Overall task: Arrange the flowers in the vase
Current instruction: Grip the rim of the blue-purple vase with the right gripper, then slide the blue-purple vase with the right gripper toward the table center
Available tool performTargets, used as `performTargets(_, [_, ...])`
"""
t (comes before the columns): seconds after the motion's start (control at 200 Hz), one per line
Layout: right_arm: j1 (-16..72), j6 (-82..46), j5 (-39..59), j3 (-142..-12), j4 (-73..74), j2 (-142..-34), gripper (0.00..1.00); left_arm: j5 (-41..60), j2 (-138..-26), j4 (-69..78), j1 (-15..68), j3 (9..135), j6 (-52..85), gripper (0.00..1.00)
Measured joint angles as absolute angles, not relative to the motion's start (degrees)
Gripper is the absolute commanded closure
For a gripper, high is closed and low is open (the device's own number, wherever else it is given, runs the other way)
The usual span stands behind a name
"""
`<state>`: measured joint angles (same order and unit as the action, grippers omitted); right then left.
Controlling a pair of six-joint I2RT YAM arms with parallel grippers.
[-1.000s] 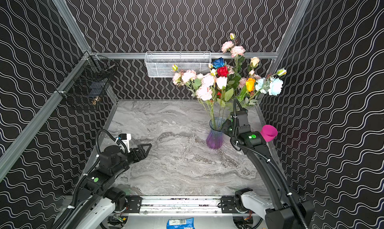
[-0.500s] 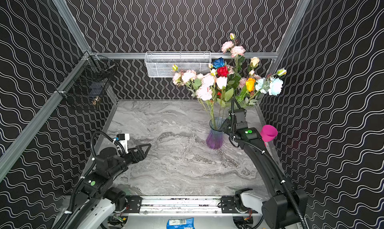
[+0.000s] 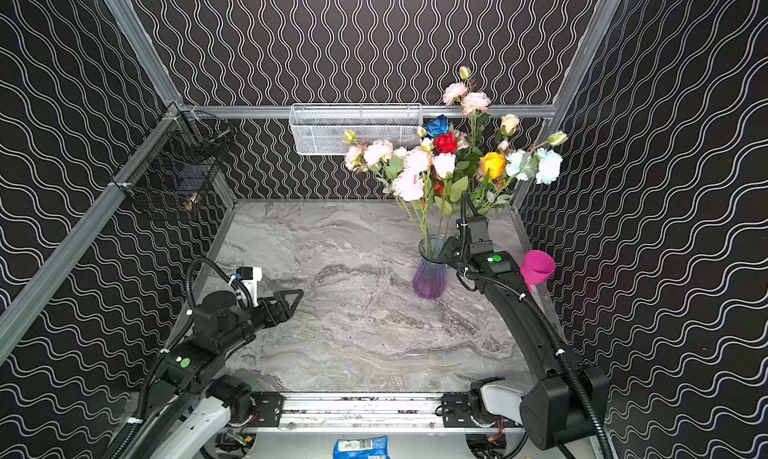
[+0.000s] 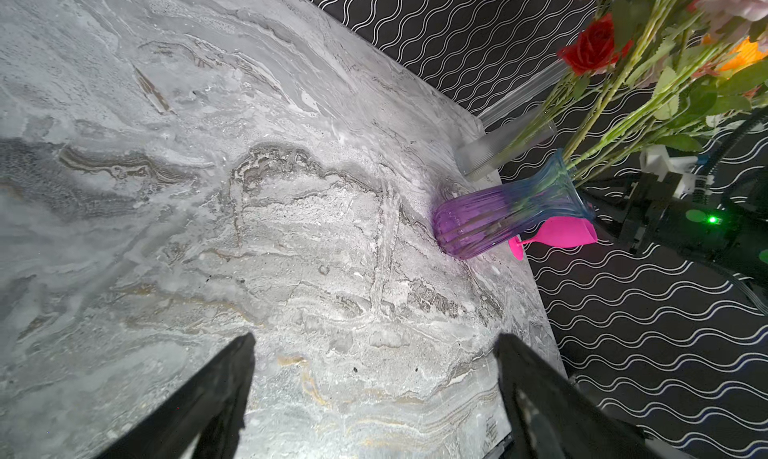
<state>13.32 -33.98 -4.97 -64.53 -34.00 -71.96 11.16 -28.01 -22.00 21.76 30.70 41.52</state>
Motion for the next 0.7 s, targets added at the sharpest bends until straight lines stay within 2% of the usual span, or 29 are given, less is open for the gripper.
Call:
performTargets(0.15, [13.3,-33.36,-3.25,-64.47,-33.85,-72.23,0.74,11.14,-27.88,-22.85,21.76,30.79,40.88,0.07])
performTargets(0.375, [13.13,-31.9,-1.45,-64.73,-33.71,-72.62,0.89,11.11,-28.01,-24.38,21.76,32.6,39.79,0.06])
performTargets(0.701, [13.17,-30.83,2.04,-65.89,-32.84,-74.61,0.99,10.2,-27.79,-26.39,21.76,34.59,38.28,0.05])
